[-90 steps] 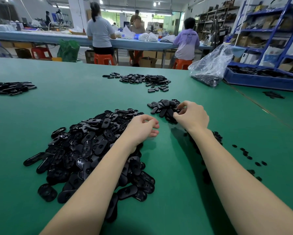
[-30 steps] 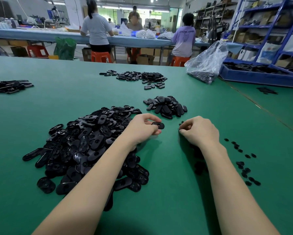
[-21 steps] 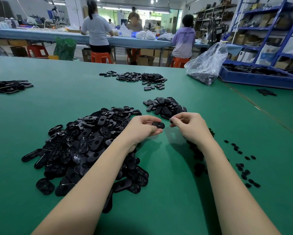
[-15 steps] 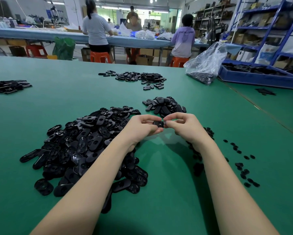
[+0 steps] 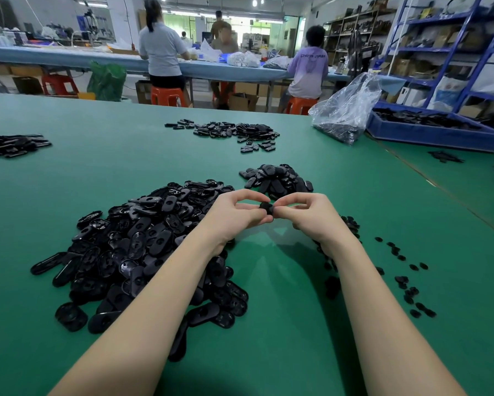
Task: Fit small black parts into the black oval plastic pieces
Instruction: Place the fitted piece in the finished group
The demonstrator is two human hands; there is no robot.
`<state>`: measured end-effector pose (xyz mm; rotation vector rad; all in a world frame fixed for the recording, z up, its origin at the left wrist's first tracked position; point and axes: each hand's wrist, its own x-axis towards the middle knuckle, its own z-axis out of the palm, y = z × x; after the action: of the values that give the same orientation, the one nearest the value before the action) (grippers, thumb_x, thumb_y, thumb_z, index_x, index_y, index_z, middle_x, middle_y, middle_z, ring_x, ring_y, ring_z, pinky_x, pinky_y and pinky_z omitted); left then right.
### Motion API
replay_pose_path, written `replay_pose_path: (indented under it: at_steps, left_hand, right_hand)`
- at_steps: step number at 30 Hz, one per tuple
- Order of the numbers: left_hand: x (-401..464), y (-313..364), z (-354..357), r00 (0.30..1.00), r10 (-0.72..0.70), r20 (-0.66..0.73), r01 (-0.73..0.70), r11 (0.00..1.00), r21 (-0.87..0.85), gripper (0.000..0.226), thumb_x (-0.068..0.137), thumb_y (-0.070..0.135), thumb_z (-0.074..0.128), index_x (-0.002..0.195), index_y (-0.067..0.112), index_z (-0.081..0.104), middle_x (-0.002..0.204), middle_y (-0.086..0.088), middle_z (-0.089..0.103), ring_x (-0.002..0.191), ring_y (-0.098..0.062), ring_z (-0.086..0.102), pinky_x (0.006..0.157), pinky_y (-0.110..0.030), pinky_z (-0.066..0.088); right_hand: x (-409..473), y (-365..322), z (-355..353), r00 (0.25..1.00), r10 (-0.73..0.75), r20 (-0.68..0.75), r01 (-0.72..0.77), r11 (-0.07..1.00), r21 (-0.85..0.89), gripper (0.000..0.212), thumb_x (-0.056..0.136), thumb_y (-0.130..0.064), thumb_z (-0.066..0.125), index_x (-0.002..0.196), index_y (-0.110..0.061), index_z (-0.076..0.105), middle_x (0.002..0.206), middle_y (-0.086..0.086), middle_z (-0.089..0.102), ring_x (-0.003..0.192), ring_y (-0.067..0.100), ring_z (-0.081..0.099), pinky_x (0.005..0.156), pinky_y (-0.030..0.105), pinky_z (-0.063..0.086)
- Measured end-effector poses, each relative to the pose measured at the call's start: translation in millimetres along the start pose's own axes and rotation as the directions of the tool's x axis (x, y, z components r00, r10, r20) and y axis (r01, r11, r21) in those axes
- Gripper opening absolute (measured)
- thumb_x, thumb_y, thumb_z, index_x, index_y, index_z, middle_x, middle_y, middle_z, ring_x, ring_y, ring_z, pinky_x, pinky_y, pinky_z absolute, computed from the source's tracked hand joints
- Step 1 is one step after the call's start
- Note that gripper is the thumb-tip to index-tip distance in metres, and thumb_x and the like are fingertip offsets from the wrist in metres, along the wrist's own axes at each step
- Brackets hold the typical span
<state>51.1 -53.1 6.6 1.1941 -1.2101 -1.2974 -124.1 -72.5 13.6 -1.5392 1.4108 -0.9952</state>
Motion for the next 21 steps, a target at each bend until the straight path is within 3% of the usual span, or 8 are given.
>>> replay_pose_path:
  at_steps: [6, 9, 11, 15, 18, 21]
  left_hand:
    - [-0.8, 2.2, -0.9, 0.997, 0.064, -0.037, -0.057, 0.986, 0.160, 0.024, 0.084, -0.002, 0.072, 0.101, 0.014, 0.075, 0.086, -0.014, 0.078, 0.074, -0.014, 0.069, 0.070, -0.020, 0.056]
    - [-0.1, 1.6, 0.0, 0.997, 0.071, -0.042, -0.061, 0.977, 0.202, 0.025, 0.083, -0.001, 0.073, 0.099, 0.017, 0.076, 0.084, -0.009, 0.078, 0.075, -0.014, 0.069, 0.080, -0.025, 0.058]
    - [-0.1, 0.9, -0.3, 0.997, 0.069, -0.036, -0.060, 0.976, 0.209, 0.025, 0.083, -0.001, 0.072, 0.099, 0.018, 0.076, 0.084, -0.007, 0.078, 0.080, -0.015, 0.071, 0.087, -0.026, 0.057]
    - [-0.2, 3.0, -3.6, 1.000, 0.012, 0.009, -0.013, 0.996, 0.084, 0.024, 0.086, -0.006, 0.069, 0.103, 0.011, 0.073, 0.089, -0.013, 0.078, 0.086, -0.019, 0.074, 0.087, -0.026, 0.058]
    - [0.2, 6.8, -5.1, 0.999, -0.031, 0.033, 0.032, 0.999, -0.033, 0.024, 0.086, -0.011, 0.066, 0.100, 0.007, 0.073, 0.088, -0.014, 0.077, 0.083, -0.019, 0.074, 0.078, -0.021, 0.059]
    - [0.0, 7.2, -1.5, 1.000, 0.001, -0.009, -0.001, 1.000, -0.003, 0.018, 0.085, -0.006, 0.069, 0.096, 0.008, 0.072, 0.084, -0.014, 0.076, 0.076, -0.019, 0.069, 0.078, -0.024, 0.059]
  right_hand:
    - [-1.8, -2.5, -0.6, 1.000, 0.013, 0.002, -0.013, 1.000, -0.007, 0.005, 0.080, -0.021, 0.083, 0.080, -0.025, 0.079, 0.064, -0.013, 0.069, 0.049, -0.009, 0.053, 0.062, 0.019, 0.040]
    - [-3.2, -4.2, -1.5, 1.000, 0.025, -0.015, -0.025, 0.999, -0.024, 0.009, 0.079, -0.022, 0.085, 0.084, -0.024, 0.078, 0.064, -0.012, 0.069, 0.044, -0.008, 0.050, 0.058, 0.019, 0.037]
    - [-3.8, -5.8, -2.2, 0.999, 0.049, -0.014, -0.050, 0.997, -0.053, 0.015, 0.078, -0.025, 0.086, 0.090, -0.024, 0.076, 0.074, -0.006, 0.075, 0.041, -0.006, 0.048, 0.057, 0.020, 0.036]
    - [-4.3, -7.0, -5.2, 0.993, 0.107, 0.041, -0.106, 0.994, -0.027, 0.017, 0.082, -0.032, 0.084, 0.095, -0.025, 0.077, 0.077, -0.009, 0.077, 0.044, 0.002, 0.041, 0.041, 0.013, 0.030]
    - [-6.0, -5.3, -8.3, 0.983, 0.166, 0.076, -0.171, 0.984, 0.054, 0.016, 0.078, -0.039, 0.087, 0.086, -0.029, 0.079, 0.078, -0.013, 0.074, 0.052, 0.006, 0.047, 0.041, 0.017, 0.028]
    - [-5.7, -3.2, -6.2, 0.978, 0.173, 0.120, -0.188, 0.974, 0.126, 0.015, 0.077, -0.037, 0.088, 0.080, -0.028, 0.077, 0.079, -0.011, 0.073, 0.050, 0.005, 0.047, 0.040, 0.017, 0.028]
